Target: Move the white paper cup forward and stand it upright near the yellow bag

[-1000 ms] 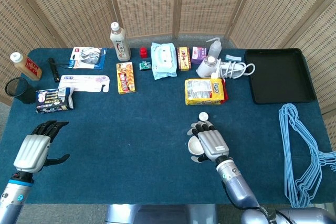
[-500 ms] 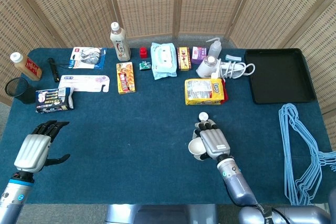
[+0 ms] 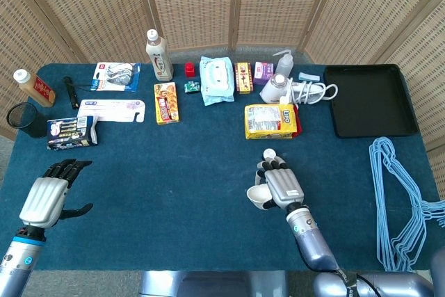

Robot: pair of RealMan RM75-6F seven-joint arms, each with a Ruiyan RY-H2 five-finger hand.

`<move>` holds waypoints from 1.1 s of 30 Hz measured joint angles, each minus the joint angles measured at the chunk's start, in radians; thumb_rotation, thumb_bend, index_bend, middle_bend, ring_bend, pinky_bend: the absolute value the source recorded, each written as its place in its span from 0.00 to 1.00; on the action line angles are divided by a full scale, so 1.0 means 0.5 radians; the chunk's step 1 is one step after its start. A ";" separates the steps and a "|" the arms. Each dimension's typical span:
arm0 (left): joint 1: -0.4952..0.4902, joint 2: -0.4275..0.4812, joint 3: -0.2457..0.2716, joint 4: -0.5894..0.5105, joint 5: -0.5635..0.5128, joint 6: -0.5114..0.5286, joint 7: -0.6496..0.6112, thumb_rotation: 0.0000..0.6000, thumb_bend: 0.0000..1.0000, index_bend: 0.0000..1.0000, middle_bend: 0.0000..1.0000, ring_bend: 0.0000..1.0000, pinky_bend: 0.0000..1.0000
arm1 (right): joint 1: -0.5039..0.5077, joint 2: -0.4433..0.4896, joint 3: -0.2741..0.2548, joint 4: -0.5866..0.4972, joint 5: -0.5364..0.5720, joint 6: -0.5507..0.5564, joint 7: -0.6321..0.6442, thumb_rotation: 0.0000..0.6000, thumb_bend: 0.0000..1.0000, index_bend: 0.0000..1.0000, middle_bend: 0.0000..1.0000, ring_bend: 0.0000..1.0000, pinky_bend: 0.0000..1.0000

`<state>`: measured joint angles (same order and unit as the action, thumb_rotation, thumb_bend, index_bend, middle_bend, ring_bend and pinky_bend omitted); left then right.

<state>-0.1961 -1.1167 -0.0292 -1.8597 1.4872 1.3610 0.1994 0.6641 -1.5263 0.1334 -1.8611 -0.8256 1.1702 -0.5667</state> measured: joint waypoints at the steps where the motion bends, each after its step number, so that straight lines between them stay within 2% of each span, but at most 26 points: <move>1: 0.000 0.001 0.000 0.000 0.000 0.002 -0.001 0.79 0.14 0.17 0.25 0.17 0.18 | -0.006 0.007 0.015 -0.010 0.006 -0.012 0.046 0.91 0.22 0.49 0.23 0.13 0.06; 12: 0.006 0.017 0.003 -0.015 0.003 0.017 0.006 0.80 0.14 0.17 0.25 0.17 0.18 | -0.096 0.088 0.186 -0.061 0.129 -0.275 0.713 0.91 0.22 0.49 0.23 0.13 0.07; 20: 0.006 0.030 0.007 -0.046 0.020 0.029 0.023 0.80 0.14 0.17 0.25 0.17 0.18 | -0.201 0.105 0.217 -0.007 0.102 -0.428 1.099 0.90 0.22 0.49 0.23 0.13 0.06; 26: 0.015 0.042 0.016 -0.062 0.034 0.041 0.027 0.79 0.14 0.17 0.25 0.17 0.18 | -0.265 0.084 0.195 0.074 0.012 -0.468 1.251 0.91 0.23 0.43 0.23 0.13 0.06; 30: 0.020 0.052 0.019 -0.069 0.042 0.051 0.025 0.88 0.14 0.17 0.25 0.17 0.18 | -0.292 0.078 0.175 0.105 -0.017 -0.463 1.286 0.91 0.23 0.36 0.22 0.13 0.06; 33: 0.023 0.059 0.021 -0.075 0.045 0.056 0.021 0.89 0.14 0.17 0.25 0.17 0.18 | -0.295 0.093 0.166 0.108 -0.010 -0.451 1.266 0.91 0.24 0.31 0.20 0.12 0.06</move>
<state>-0.1846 -1.0871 -0.0189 -1.8972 1.5099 1.3888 0.2100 0.5165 -1.4797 0.2166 -1.8071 -0.8307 0.9447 0.0664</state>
